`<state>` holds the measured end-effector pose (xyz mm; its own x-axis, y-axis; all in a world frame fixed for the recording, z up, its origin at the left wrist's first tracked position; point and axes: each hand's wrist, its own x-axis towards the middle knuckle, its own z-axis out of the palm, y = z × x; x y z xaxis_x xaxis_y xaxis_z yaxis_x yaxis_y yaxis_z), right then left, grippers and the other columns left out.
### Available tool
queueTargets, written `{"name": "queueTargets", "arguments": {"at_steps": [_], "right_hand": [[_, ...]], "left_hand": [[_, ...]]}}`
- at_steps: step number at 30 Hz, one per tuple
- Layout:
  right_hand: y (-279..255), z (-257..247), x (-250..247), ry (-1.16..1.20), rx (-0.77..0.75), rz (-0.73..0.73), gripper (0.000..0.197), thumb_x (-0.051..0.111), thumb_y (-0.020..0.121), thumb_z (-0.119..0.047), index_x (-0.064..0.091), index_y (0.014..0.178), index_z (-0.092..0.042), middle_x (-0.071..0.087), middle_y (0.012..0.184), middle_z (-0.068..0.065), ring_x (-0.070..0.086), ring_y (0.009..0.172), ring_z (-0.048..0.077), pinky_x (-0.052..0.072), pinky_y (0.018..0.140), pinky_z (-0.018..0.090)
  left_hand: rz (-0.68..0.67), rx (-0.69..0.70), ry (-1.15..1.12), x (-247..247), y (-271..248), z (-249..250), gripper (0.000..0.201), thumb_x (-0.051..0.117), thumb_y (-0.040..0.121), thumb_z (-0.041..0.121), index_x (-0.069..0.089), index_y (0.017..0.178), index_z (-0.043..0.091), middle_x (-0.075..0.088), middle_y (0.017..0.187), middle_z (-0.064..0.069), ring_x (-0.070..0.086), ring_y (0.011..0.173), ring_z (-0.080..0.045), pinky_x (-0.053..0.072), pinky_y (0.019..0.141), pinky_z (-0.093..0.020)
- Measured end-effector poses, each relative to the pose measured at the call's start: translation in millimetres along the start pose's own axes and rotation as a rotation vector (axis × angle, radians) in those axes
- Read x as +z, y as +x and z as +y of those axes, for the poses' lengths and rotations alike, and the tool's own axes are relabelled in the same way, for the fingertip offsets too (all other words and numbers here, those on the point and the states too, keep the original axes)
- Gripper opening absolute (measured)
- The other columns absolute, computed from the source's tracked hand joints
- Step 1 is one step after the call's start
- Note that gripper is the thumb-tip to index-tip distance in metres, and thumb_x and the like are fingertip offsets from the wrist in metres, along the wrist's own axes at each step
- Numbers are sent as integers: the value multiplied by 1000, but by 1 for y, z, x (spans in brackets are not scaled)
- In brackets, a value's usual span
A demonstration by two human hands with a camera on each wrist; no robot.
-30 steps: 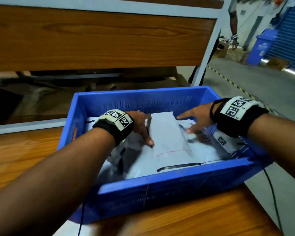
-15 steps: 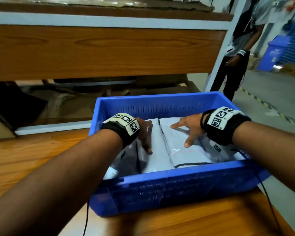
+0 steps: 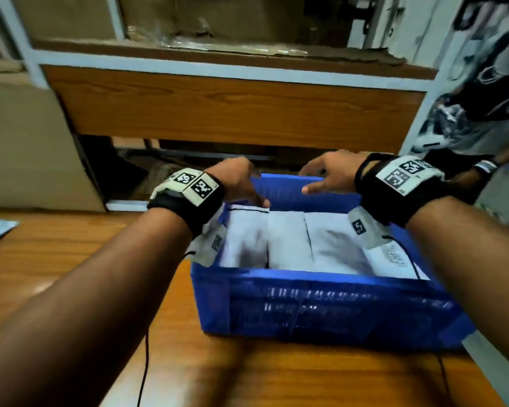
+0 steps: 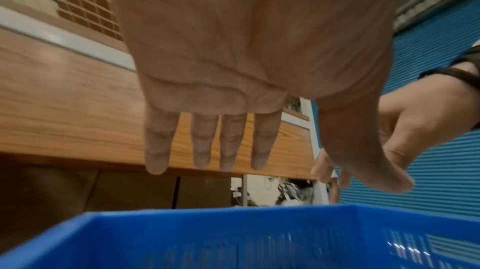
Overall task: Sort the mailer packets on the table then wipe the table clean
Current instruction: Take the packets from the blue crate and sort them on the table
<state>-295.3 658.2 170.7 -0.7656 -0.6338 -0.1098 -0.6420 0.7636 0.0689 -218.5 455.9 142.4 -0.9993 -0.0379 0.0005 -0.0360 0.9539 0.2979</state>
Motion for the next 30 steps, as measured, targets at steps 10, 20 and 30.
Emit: {"name": "queueTargets", "arguments": {"at_steps": [10,20,30], "right_hand": [[-2,-172,-25,38,-472,88,48,61,88,-50,59,128,-24,64,120,2,60,107,21,42,84,25],[15,-378,49,49,-700,-145,64,61,85,-57,42,141,-30,58,129,-1,59,108,19,45,88,27],[64,-548,131,187,-525,-221,59,59,88,-53,43,139,-29,50,141,4,51,123,23,41,95,29]], "left_hand": [[164,-451,-238,14,-175,-116,65,80,73,39,59,130,18,60,130,-4,56,118,-20,39,87,-22],[235,-783,-303,57,-358,-264,61,74,78,45,60,128,14,57,135,-4,53,124,-20,39,93,-26],[265,-883,-322,37,-469,-425,53,73,79,45,62,122,16,59,131,-4,57,116,-21,43,91,-27]]}}
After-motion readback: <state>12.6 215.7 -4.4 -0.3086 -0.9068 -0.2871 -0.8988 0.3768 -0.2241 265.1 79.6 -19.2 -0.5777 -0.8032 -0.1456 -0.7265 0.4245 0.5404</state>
